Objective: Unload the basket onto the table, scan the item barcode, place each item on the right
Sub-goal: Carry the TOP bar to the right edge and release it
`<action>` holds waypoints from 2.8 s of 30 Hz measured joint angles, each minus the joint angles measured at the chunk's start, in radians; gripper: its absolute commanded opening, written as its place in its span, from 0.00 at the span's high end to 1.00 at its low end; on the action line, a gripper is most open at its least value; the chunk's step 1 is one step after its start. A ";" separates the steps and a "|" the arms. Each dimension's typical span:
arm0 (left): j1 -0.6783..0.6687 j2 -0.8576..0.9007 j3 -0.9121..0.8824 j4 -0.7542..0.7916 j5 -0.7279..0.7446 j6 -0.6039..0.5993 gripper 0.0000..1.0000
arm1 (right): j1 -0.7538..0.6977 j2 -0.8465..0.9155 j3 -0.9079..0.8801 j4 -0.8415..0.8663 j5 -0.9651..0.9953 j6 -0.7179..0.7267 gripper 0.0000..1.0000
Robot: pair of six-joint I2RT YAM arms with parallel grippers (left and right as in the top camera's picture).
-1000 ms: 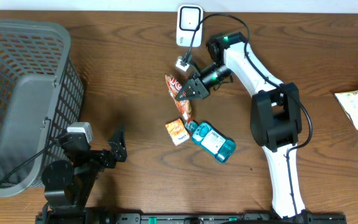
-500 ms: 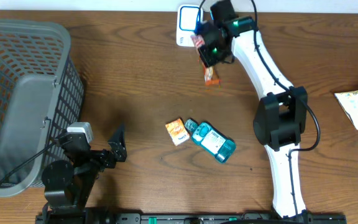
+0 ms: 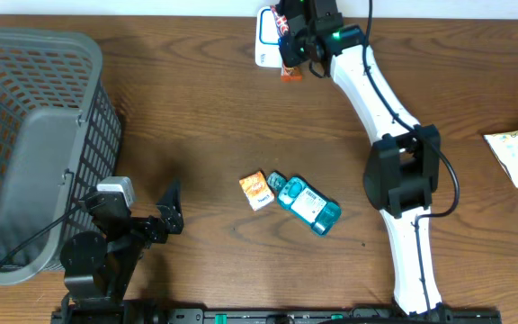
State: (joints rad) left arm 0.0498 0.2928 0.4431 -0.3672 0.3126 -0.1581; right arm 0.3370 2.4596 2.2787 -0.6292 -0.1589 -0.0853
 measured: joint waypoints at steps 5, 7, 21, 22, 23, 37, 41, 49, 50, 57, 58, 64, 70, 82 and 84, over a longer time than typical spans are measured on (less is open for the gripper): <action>0.000 0.000 0.000 0.000 0.000 0.000 0.01 | 0.006 0.081 0.035 0.031 -0.002 0.046 0.99; 0.000 0.000 0.000 0.000 0.000 0.000 0.01 | 0.006 0.121 0.051 0.021 -0.002 0.060 0.99; 0.000 0.000 0.000 0.000 0.000 0.000 0.01 | -0.018 0.142 0.468 -0.478 -0.001 0.094 0.99; 0.000 0.000 0.000 0.000 0.000 0.000 0.01 | -0.029 0.137 0.506 -0.533 0.005 0.094 0.99; 0.000 0.000 0.000 0.000 0.000 0.000 0.01 | -0.043 0.127 0.537 -0.599 0.021 0.094 0.99; 0.000 0.000 0.000 0.000 0.000 0.000 0.01 | -0.469 0.073 0.605 -1.052 0.346 0.161 0.99; 0.000 0.000 0.000 0.000 0.000 0.000 0.01 | -0.591 0.073 0.597 -0.996 0.424 0.189 0.99; 0.000 0.000 0.000 0.000 0.000 0.000 0.01 | -0.792 0.073 0.418 -0.830 0.409 0.208 0.98; 0.000 0.000 0.000 0.000 0.000 0.000 0.01 | -0.812 0.073 0.388 -0.812 0.396 0.209 0.96; 0.000 0.000 0.000 0.000 0.000 0.000 0.01 | -0.896 0.073 0.202 -0.731 0.343 0.230 0.42; 0.000 0.000 0.000 0.000 0.000 0.000 0.01 | -0.904 0.073 0.194 -0.732 0.338 0.232 0.33; 0.000 0.000 0.000 0.000 0.000 0.000 0.01 | -0.930 0.072 0.220 -0.773 0.330 0.236 0.01; 0.000 0.000 0.000 0.000 0.000 0.000 0.01 | -0.921 -0.034 0.245 -0.801 0.230 0.235 0.01; 0.000 0.000 0.000 0.000 0.000 0.000 0.01 | -0.613 -0.386 0.304 -0.909 -0.135 0.209 0.01; 0.000 0.000 0.000 0.000 0.000 0.000 0.01 | -0.544 -0.383 0.301 -0.962 -0.152 0.172 0.01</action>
State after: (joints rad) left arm 0.0498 0.2928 0.4435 -0.3672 0.3126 -0.1581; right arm -0.2066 2.0762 2.5793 -1.5917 -0.3111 0.0864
